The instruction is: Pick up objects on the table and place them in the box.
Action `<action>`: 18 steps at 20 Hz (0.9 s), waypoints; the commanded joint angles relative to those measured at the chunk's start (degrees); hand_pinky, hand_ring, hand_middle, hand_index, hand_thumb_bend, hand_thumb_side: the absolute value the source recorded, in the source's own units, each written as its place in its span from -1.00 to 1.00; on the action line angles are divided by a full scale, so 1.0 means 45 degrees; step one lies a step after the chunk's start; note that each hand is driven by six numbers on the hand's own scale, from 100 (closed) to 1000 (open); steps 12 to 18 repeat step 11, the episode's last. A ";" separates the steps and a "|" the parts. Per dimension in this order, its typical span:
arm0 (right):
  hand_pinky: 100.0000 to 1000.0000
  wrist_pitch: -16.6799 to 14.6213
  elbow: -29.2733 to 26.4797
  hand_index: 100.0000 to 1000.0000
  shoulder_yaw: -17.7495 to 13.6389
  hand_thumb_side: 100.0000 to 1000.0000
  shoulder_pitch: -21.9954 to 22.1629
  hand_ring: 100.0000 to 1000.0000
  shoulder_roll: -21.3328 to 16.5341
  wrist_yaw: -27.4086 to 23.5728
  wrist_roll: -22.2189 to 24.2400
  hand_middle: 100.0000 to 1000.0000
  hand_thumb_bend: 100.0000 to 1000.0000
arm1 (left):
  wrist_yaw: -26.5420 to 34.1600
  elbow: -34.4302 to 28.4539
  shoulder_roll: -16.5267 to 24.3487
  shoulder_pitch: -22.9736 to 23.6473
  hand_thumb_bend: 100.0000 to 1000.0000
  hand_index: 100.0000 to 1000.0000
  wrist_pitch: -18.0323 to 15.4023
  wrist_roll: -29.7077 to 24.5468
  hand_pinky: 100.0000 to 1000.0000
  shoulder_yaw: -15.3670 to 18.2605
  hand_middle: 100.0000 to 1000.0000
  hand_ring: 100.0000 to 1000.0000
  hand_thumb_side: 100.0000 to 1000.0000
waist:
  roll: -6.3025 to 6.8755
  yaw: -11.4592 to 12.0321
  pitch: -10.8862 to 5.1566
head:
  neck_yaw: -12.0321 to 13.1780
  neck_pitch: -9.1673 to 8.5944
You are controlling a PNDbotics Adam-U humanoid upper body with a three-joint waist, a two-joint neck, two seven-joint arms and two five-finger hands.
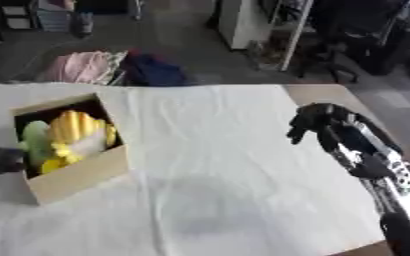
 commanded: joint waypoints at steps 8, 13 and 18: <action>0.17 0.2301 -0.1638 0.50 -0.0684 -0.01 0.1161 -0.05 0.2070 -0.0015 0.0532 0.16 -1.00 | -0.0515 -0.0253 -0.0112 0.0442 -1.00 0.47 0.0098 0.0067 0.41 -0.0033 0.20 0.52 0.03 | 0.0533 -0.0503 -0.0374 | 0.2376 -0.0057; 0.16 0.2472 -0.1728 0.48 -0.0744 0.01 0.1390 -0.06 0.2260 0.0193 0.0448 0.16 -1.00 | -0.0628 -0.0253 -0.0186 0.0523 -1.00 0.48 0.0160 0.0145 0.41 -0.0033 0.19 0.51 0.02 | 0.0610 -0.0606 -0.0383 | 0.3214 0.0019; 0.16 0.2472 -0.1728 0.48 -0.0744 0.01 0.1390 -0.06 0.2260 0.0193 0.0448 0.16 -1.00 | -0.0628 -0.0253 -0.0186 0.0523 -1.00 0.48 0.0160 0.0145 0.41 -0.0033 0.19 0.51 0.02 | 0.0610 -0.0606 -0.0383 | 0.3214 0.0019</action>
